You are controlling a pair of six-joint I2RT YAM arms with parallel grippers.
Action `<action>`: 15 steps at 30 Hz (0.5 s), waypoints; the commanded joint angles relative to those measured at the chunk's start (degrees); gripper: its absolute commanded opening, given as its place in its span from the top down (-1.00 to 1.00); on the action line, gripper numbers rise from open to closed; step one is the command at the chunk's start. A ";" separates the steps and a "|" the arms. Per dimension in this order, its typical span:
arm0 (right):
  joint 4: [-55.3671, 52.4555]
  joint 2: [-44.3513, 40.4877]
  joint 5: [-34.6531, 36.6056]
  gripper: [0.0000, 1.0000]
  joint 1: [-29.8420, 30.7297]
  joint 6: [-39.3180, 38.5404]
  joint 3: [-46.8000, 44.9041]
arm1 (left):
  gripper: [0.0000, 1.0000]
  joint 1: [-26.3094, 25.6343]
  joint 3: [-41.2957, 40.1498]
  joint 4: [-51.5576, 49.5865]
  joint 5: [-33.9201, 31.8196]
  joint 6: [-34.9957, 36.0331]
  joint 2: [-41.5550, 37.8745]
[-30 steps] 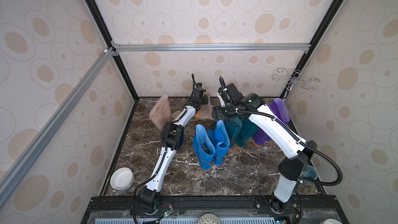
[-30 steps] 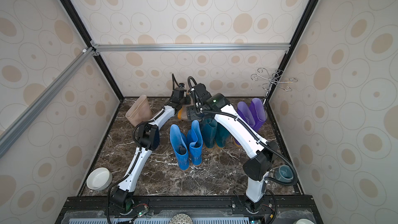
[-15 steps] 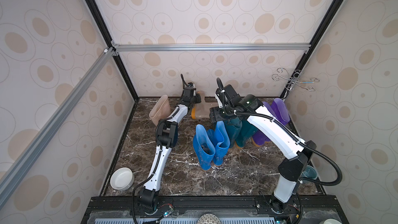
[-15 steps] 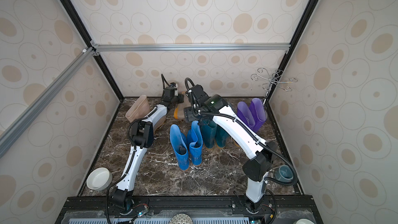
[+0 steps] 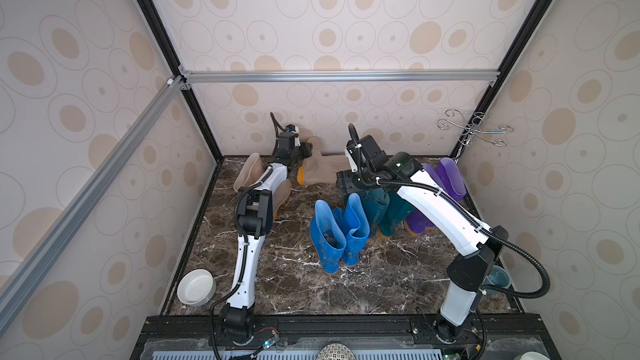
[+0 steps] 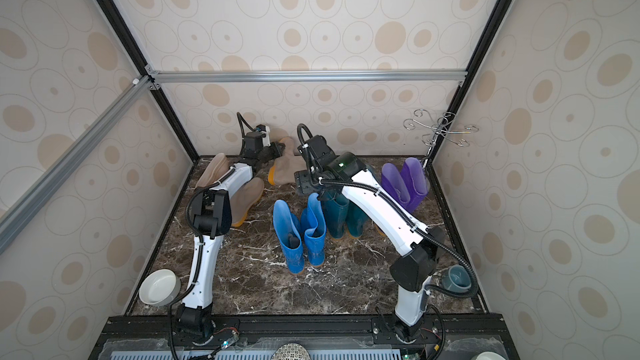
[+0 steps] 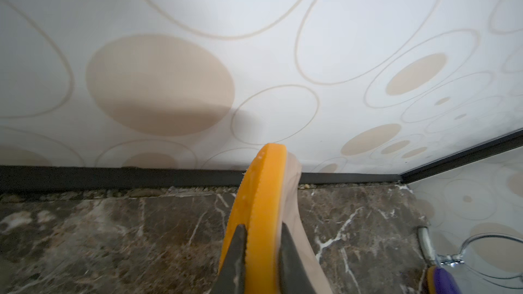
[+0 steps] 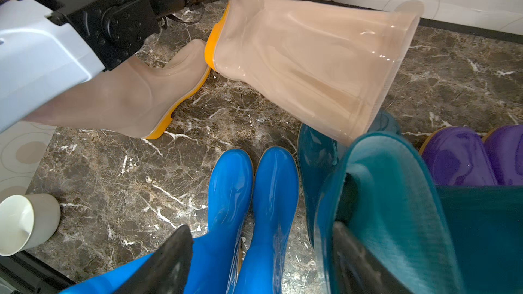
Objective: Match and arrange rain boots in pairs
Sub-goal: Adjust the rain boot at the center of the board.
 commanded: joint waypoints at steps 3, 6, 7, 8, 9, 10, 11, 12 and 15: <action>3.00 -3.36 2.53 -0.59 0.06 -2.35 3.16 | 1.00 0.74 4.31 6.27 4.10 -6.21 -5.67; 5.88 -5.18 2.72 -0.60 -0.87 -2.39 2.99 | 1.00 1.04 6.99 6.25 4.41 -7.72 -5.67; 6.72 -5.75 2.71 -0.61 -1.45 -2.15 2.79 | 1.00 1.08 7.88 6.14 4.34 -8.19 -5.65; 7.74 -6.42 2.53 -0.62 -2.01 -2.02 2.36 | 1.00 1.19 9.18 6.09 4.28 -8.64 -5.57; 8.66 -7.06 2.38 -0.63 -2.58 -1.88 1.81 | 1.00 1.27 10.28 6.08 4.32 -9.16 -5.54; 9.80 -7.84 2.23 -0.65 -3.33 -1.68 1.08 | 1.00 1.43 11.47 5.89 4.37 -9.76 -5.50; 10.97 -8.47 1.81 -0.67 -4.20 -1.51 0.22 | 1.00 1.50 12.60 5.82 4.41 -10.19 -5.45; 11.76 -8.83 1.61 -0.73 -4.88 -1.36 -0.39 | 1.00 1.64 13.59 5.68 4.41 -10.67 -5.36; 14.46 -9.39 0.11 -0.75 -7.78 -1.37 -2.59 | 1.00 1.75 15.95 5.38 4.41 -11.55 -5.28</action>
